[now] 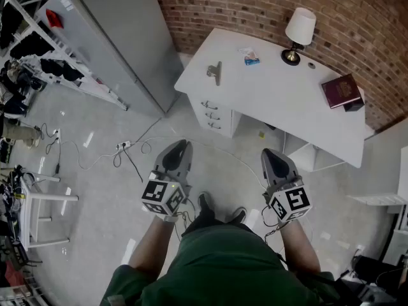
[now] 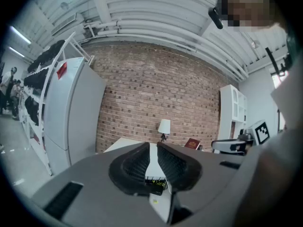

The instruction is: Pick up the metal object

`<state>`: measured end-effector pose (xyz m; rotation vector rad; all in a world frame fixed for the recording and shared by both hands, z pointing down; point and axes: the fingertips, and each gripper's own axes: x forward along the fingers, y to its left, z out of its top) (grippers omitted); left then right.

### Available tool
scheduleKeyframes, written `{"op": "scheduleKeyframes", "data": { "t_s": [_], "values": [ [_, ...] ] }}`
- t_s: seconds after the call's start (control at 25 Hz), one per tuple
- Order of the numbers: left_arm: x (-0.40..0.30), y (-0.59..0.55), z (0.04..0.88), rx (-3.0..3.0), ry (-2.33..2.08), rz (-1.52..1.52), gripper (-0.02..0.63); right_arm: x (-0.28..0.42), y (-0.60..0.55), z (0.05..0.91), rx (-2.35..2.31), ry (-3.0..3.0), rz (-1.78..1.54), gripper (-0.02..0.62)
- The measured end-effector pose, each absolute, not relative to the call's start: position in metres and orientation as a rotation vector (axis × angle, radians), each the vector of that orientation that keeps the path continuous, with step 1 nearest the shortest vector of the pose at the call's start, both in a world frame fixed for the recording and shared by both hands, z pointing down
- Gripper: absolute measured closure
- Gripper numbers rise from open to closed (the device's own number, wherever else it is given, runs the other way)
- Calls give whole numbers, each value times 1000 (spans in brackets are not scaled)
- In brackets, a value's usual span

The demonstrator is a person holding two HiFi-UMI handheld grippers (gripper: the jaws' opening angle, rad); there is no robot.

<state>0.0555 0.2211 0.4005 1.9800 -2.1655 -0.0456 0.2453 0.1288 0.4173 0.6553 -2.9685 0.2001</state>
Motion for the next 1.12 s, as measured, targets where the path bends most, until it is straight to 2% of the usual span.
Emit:
{"op": "scheduleKeyframes", "data": {
  "t_s": [0.8, 1.12],
  "values": [
    [-104, 222, 405, 2098, -2045, -193, 560, 109, 115, 391, 868, -2872, 5, 592],
    [-120, 207, 403, 2159, -2074, -89, 560, 86, 105, 392, 864, -2874, 28, 593]
  ]
}}
